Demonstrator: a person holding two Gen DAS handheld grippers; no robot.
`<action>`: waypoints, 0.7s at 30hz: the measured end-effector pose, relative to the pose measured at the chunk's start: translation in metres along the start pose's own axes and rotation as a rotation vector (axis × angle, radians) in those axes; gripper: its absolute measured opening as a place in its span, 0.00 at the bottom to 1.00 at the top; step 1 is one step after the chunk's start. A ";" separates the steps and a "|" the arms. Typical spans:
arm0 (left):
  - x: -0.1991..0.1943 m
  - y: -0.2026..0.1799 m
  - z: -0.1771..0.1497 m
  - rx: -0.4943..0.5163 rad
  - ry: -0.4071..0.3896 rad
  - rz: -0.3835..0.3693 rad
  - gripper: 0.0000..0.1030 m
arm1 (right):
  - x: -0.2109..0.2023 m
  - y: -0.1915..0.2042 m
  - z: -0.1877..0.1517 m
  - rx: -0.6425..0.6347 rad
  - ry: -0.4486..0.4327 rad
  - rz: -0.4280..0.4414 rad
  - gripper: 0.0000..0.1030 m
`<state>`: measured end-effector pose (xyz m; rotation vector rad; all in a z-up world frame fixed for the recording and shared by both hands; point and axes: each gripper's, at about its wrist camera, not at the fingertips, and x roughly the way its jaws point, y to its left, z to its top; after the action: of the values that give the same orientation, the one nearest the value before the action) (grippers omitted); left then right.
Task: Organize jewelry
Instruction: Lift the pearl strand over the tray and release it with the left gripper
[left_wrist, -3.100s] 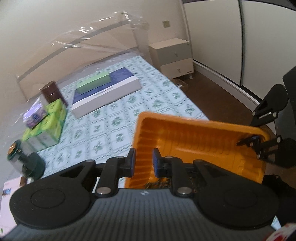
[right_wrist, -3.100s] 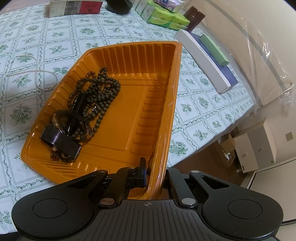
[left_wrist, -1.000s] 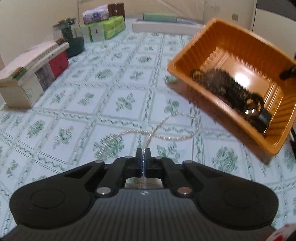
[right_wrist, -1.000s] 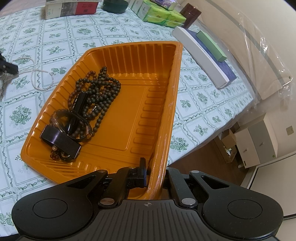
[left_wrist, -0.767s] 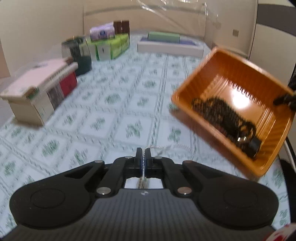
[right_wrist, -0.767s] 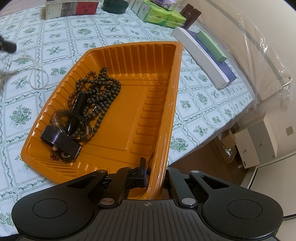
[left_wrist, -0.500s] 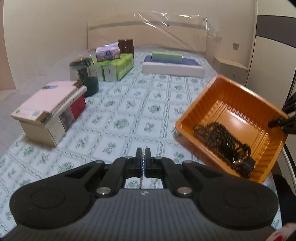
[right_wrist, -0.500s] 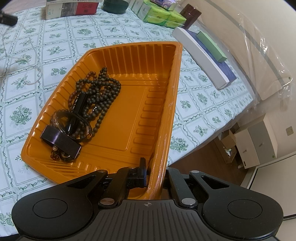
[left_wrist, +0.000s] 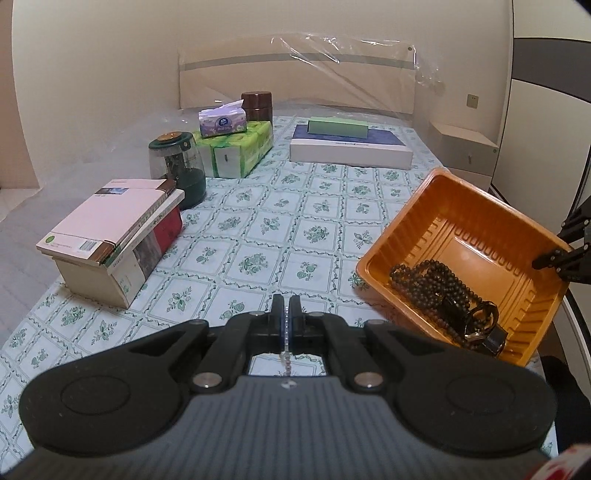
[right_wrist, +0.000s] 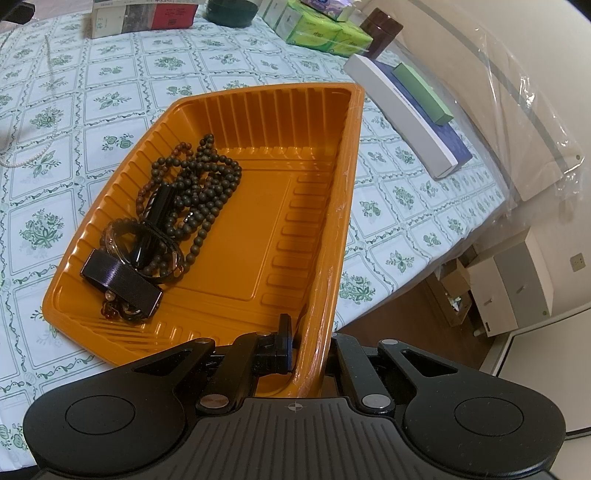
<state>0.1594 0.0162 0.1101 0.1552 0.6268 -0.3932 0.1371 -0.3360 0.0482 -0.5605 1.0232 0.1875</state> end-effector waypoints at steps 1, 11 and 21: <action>-0.001 0.000 0.001 0.000 -0.001 -0.001 0.01 | 0.000 0.000 0.000 0.000 0.000 0.000 0.04; -0.015 -0.006 0.029 0.051 -0.047 -0.010 0.01 | 0.000 -0.001 0.000 0.003 -0.006 0.005 0.04; -0.031 -0.025 0.078 0.146 -0.121 -0.041 0.01 | 0.000 -0.001 0.001 0.005 -0.016 0.004 0.03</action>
<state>0.1686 -0.0178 0.1908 0.2568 0.4819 -0.4844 0.1391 -0.3366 0.0490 -0.5516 1.0087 0.1928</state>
